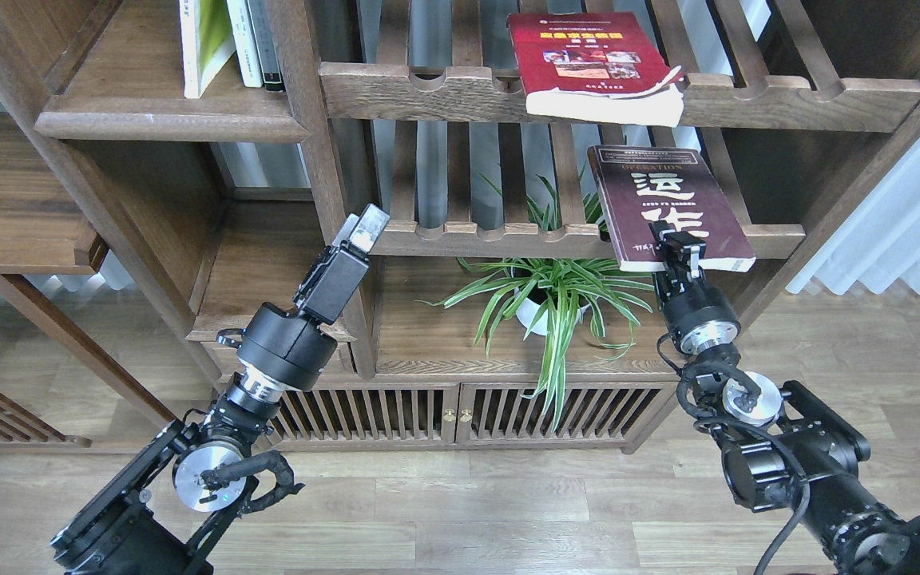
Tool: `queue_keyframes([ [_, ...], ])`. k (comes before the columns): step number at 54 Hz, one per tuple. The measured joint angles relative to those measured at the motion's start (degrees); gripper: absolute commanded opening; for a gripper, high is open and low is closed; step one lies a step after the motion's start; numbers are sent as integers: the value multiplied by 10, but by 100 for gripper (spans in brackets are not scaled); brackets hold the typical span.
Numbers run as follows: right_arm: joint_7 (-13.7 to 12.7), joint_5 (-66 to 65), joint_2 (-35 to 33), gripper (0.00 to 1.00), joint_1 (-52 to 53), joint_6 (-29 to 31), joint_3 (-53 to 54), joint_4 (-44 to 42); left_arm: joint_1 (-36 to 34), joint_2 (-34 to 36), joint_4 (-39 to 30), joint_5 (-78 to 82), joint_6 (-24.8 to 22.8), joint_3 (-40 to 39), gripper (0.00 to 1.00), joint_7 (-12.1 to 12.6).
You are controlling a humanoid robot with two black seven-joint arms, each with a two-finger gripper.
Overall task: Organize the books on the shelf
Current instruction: 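Move the right gripper to the maroon book's lower edge, then tip the maroon book off the shelf toward the robot with the right gripper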
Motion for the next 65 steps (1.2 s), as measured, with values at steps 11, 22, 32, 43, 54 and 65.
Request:
queue_keyframes([
  [11,-18,14,-5,6,-41,1,0,74,-5,6,10,-46,0,9,99,27],
  [22,-24,20,-9,6,-83,1,1,165,-5,28,15,-129,0,14,99,68],
  [32,-61,21,-9,6,-113,1,-3,191,-5,57,25,-183,0,14,99,85],
  [43,-98,21,-6,6,-132,1,-12,200,-7,82,26,-237,0,13,98,98],
  [54,-103,22,-5,6,-141,1,-23,243,-7,101,26,-282,0,14,98,133],
  [65,-106,20,-6,5,-146,1,-67,270,-5,99,26,-295,0,24,98,141],
])
